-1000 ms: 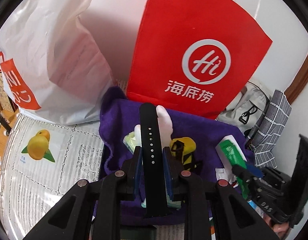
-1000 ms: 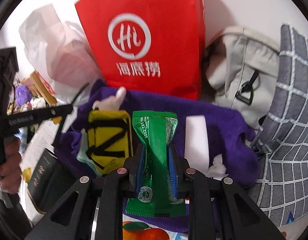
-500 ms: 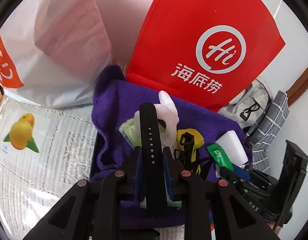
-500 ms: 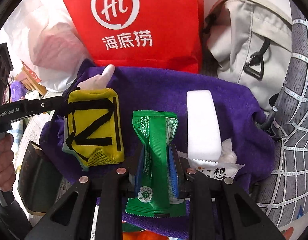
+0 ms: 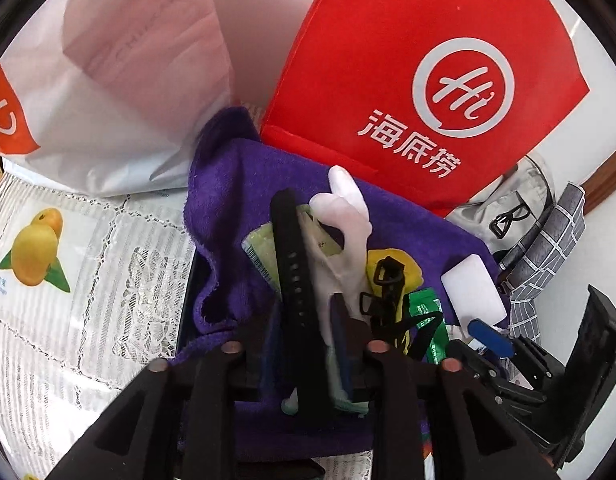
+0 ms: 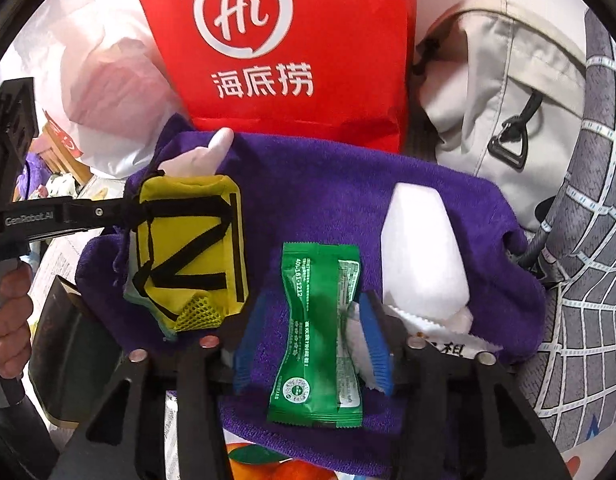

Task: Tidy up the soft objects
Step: 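Open the right tool to drop the green packet on the towel while the left drops the strap, then lower the right tool to the bed and grasp the second black strap piece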

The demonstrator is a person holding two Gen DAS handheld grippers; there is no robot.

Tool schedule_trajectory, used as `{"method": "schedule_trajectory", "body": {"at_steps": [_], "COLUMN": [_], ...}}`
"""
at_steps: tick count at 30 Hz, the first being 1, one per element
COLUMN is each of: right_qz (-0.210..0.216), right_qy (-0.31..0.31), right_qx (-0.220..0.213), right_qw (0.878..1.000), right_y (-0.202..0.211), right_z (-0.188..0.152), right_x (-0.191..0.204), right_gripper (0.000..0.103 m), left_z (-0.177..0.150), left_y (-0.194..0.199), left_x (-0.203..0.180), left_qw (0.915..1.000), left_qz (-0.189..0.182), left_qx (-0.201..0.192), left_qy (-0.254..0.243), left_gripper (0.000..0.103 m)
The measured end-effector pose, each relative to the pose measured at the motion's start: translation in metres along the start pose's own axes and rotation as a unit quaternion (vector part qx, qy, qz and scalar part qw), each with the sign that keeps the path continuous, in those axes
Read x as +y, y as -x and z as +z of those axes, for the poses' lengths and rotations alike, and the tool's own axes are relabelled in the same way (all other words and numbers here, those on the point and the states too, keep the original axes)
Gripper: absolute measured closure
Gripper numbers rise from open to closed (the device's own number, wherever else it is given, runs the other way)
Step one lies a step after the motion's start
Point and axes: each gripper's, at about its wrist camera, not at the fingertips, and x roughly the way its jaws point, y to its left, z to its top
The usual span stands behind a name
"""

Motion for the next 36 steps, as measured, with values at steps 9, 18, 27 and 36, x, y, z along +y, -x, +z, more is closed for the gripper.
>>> {"method": "schedule_trajectory", "body": {"at_steps": [9, 18, 27, 36], "right_qz": [-0.002, 0.003, 0.020, 0.001], "right_qy": [0.018, 0.035, 0.033, 0.027], "right_qx": [-0.030, -0.056, -0.038, 0.000], "right_qw": [0.999, 0.998, 0.999, 1.000], "right_y": [0.027, 0.080, 0.140, 0.156], "right_z": [-0.001, -0.040, -0.140, -0.220], "right_x": [0.019, 0.044, 0.044, 0.043], "right_gripper": [0.050, 0.050, 0.050, 0.053], "left_z": [0.002, 0.000, -0.011, -0.025], "left_y": [0.015, 0.043, 0.069, 0.092], "left_x": [-0.005, -0.026, -0.062, -0.093], "left_qw": [0.9998, 0.9982, 0.9939, 0.9887], "left_qz": [0.007, 0.015, 0.000, -0.024], "left_qx": [-0.012, -0.038, -0.063, -0.077], "left_qy": [-0.011, -0.044, -0.090, -0.127], "left_gripper": [0.065, 0.057, 0.055, 0.052]}}
